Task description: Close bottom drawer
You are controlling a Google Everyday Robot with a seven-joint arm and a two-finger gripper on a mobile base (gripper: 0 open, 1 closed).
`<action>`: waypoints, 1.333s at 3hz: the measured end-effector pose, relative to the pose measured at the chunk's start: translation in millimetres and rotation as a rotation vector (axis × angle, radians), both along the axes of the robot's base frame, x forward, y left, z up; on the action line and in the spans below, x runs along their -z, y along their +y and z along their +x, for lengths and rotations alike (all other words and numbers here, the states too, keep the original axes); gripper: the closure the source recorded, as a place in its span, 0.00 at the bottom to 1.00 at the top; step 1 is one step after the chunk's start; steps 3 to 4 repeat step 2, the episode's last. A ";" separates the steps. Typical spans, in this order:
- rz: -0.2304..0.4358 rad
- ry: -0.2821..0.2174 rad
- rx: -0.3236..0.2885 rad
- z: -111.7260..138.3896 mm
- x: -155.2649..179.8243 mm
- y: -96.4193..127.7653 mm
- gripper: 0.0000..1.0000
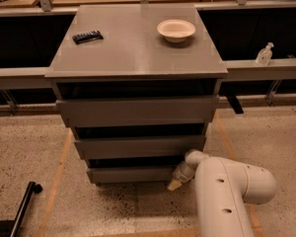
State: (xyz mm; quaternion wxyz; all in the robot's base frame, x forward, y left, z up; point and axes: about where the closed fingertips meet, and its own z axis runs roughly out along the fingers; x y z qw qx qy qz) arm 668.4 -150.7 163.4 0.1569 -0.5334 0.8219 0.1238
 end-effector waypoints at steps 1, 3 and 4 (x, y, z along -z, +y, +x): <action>0.001 0.003 -0.001 -1.5 1.7 1.1 0.00; 0.001 0.003 -0.001 -1.6 1.8 1.3 0.00; 0.001 0.003 -0.001 -1.6 1.8 1.3 0.00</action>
Offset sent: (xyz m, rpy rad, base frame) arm -0.0015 0.0011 -0.0017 0.0007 0.0030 0.0013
